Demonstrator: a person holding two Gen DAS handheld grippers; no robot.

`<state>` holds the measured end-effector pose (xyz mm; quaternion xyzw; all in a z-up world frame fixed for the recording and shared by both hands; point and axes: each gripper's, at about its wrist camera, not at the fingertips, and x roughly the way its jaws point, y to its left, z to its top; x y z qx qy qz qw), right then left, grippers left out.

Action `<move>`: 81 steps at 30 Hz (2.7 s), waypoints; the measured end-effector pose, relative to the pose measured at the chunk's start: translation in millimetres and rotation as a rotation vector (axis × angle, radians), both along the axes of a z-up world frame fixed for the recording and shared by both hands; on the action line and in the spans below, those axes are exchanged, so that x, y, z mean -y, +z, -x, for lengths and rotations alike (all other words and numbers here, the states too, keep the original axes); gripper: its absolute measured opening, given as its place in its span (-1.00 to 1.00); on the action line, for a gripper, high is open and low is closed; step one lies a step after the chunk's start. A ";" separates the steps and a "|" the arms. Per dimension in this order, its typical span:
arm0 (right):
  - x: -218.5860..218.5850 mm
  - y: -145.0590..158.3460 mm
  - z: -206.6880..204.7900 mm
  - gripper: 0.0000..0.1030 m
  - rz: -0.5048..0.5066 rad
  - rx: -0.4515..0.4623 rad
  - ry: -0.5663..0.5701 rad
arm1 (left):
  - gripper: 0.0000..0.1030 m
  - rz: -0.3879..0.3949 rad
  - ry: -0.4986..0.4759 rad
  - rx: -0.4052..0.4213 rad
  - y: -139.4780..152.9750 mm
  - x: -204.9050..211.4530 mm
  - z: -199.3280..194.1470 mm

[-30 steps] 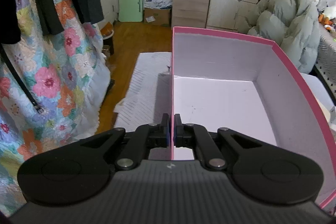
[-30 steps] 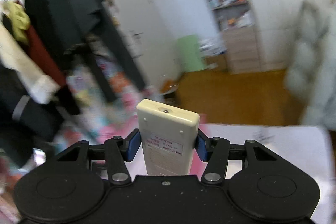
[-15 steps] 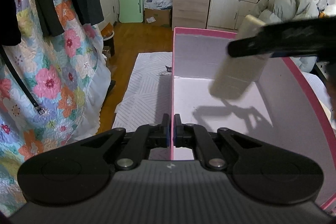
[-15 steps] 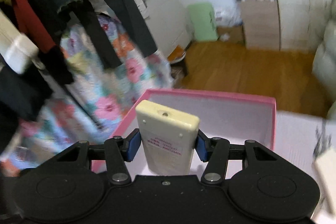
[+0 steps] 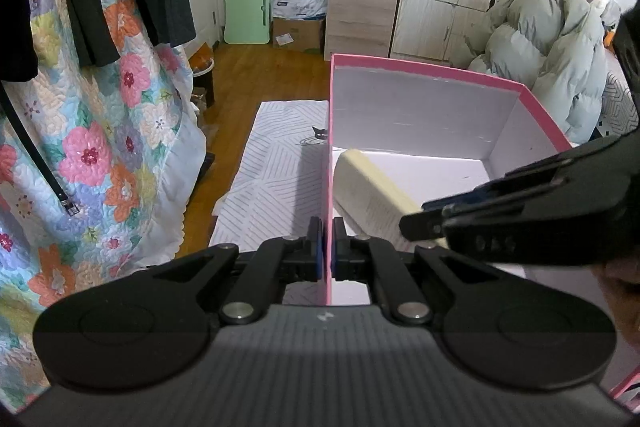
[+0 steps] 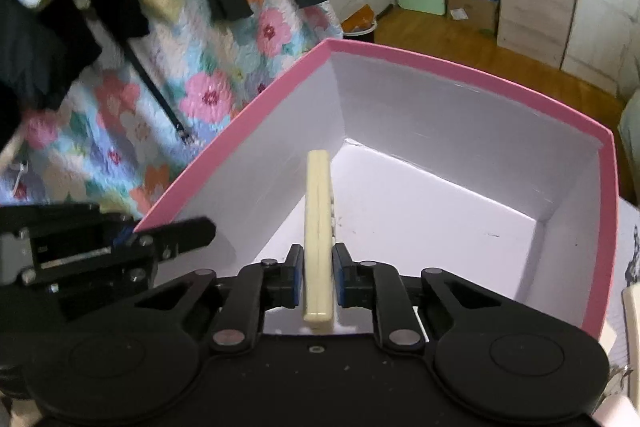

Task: Organize rigid objects
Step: 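Lift the cream remote with the right gripper and carry it into the box, then open the right gripper to drop the remote inside the box, then grasp the white remote with purple display using the right gripper, then carry the white remote with the right gripper over the pink box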

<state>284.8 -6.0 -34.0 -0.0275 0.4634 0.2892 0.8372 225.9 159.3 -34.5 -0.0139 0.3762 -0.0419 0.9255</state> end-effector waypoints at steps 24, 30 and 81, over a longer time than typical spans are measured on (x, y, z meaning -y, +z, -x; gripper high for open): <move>70.3 28.4 6.6 -0.51 -0.333 -0.184 -0.132 | -0.90 0.042 0.006 0.003 -0.9 -2.9 0.7; 139.2 60.7 40.7 -0.47 -0.396 -0.066 -0.278 | -0.92 0.027 0.004 0.020 -0.6 -3.6 3.1; 221.1 44.6 59.0 0.15 0.178 0.297 -0.372 | -0.96 -0.116 -0.027 0.075 1.4 12.2 8.8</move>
